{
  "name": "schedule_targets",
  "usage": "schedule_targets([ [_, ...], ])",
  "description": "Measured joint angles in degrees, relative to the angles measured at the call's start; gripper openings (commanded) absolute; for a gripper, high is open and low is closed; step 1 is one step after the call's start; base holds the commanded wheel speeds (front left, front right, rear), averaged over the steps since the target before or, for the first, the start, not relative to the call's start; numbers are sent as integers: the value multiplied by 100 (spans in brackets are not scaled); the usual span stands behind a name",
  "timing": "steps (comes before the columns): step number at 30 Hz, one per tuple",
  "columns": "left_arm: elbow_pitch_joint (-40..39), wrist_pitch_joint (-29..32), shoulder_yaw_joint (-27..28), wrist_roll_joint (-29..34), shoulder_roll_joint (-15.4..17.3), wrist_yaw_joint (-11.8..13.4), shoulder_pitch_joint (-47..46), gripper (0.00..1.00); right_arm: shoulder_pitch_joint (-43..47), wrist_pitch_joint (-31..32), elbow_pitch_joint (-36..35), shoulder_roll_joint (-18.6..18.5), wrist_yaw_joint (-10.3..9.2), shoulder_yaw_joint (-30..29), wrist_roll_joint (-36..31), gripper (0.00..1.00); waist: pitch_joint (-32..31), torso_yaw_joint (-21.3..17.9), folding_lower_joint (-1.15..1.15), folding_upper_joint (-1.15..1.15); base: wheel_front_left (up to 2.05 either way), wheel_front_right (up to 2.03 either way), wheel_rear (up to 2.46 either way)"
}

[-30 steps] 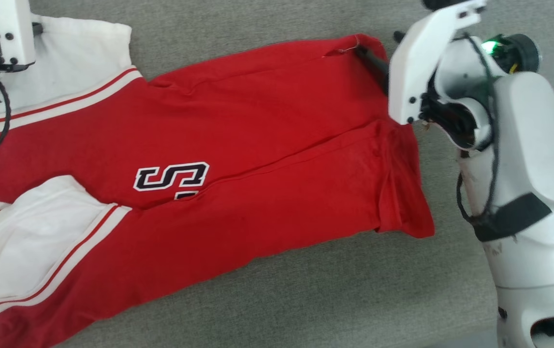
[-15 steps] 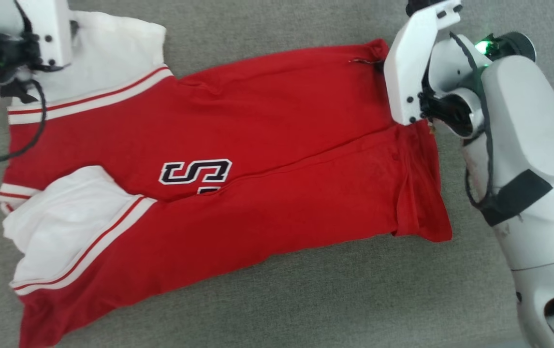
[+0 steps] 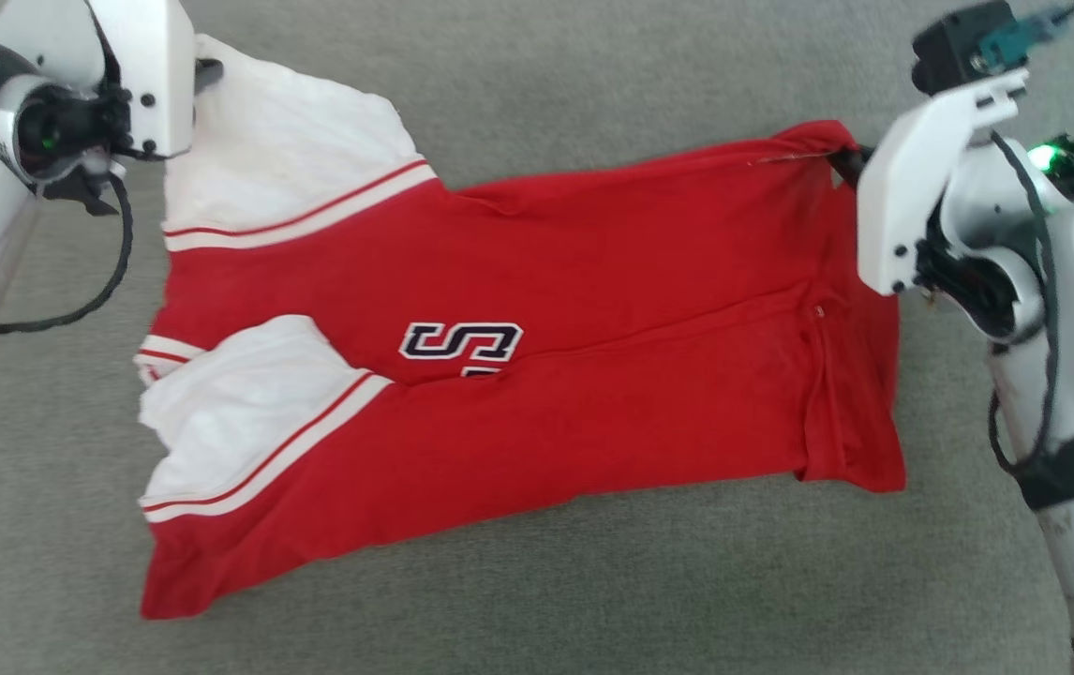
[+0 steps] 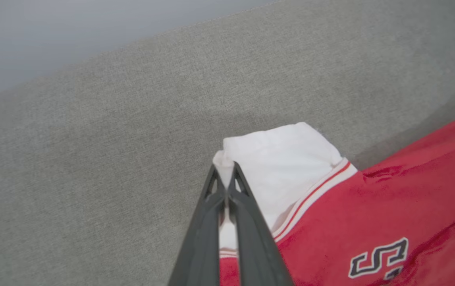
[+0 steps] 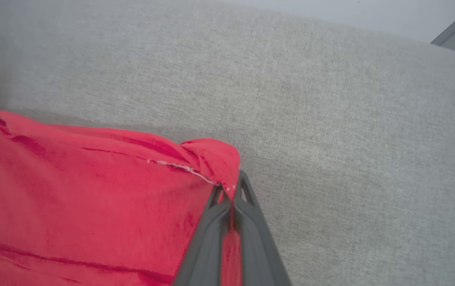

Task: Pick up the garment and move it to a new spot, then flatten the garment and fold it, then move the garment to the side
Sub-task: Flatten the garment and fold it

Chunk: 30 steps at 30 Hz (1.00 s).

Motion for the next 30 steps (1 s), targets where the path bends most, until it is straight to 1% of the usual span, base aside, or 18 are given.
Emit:
schedule_targets([
  [6,-786,81,-54,-65,253,7,296,0,564,-65,-765,-186,0,-159,-20,0,-336,209,0,0,0,0,0],
  [7,-970,85,-55,-78,310,41,362,0,666,-45,-895,-209,0,-180,-15,0,-385,239,0,0,0,0,0],
  [10,-1539,131,-49,-137,512,256,595,0,1025,85,-1370,-301,0,-247,42,0,-515,333,0,0,0,0,0],
  [14,-2548,220,-47,-207,935,653,987,0,1575,339,-1982,-410,0,-414,80,0,-655,436,0,0,0,0,0],
  [18,-3690,358,-44,-359,1456,1217,1450,0,2096,575,-2529,-500,0,-581,120,0,-743,500,0,0,0,0,0],
  [20,-4266,421,-45,-436,1712,1522,1688,0,2337,692,-2724,-530,0,-701,119,0,-773,522,0,0,0,0,0],
  [24,-5214,439,-88,-525,2157,2008,2160,0,2769,886,-2883,-491,0,-965,78,0,-811,544,0,0,0,0,0],
  [26,-5510,428,-140,-578,2273,2164,2414,0,2935,971,-2884,-452,0,-1050,24,0,-821,554,0,0,0,0,0],
  [28,-5678,403,-218,-721,2303,2277,2686,0,3066,1020,-2850,-353,0,-1126,15,0,-829,569,0,0,0,0,0],
  [30,-5680,345,-265,-809,2297,2351,2909,0,3137,1031,-2755,-280,0,-1144,14,0,-827,583,0,0,0,0,0],
])
